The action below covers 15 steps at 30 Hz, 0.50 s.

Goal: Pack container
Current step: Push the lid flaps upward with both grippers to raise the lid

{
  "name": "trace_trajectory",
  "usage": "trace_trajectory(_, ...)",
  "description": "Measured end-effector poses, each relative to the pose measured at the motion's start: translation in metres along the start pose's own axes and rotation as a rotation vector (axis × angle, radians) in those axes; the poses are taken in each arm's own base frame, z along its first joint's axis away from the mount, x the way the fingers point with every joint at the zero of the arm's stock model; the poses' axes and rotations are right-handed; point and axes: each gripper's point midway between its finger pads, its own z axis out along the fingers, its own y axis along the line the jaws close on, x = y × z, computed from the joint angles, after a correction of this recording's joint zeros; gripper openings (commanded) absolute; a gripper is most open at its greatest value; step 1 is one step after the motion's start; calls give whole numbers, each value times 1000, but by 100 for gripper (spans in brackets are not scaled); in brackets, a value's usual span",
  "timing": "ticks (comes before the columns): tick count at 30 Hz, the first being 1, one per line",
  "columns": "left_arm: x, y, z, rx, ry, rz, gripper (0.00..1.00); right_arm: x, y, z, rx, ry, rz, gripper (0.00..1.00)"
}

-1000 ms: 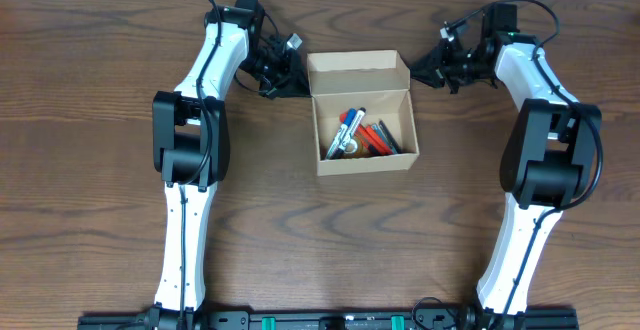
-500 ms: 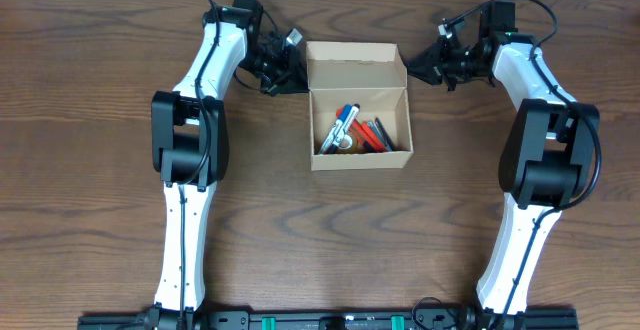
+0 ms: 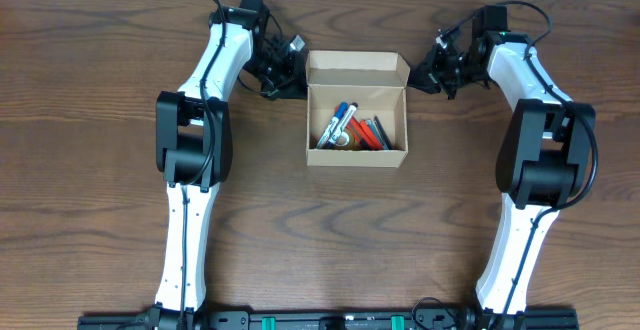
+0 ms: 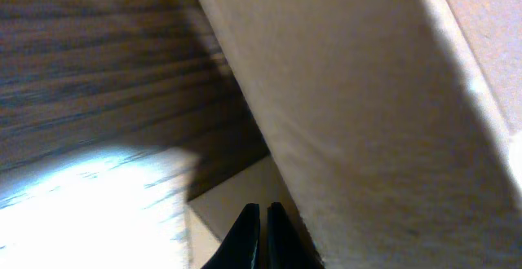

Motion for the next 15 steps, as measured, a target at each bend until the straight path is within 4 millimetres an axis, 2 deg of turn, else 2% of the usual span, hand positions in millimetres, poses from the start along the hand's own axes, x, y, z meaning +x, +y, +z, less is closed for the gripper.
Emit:
trace_trajectory(12,-3,11,0,-64,-15,4,6,-5,2,0,-5,-16,-6,2)
trace_trajectory(15,-3,10,0,-56,-15,5,6,-10,9,0,-43,-33,-32,2)
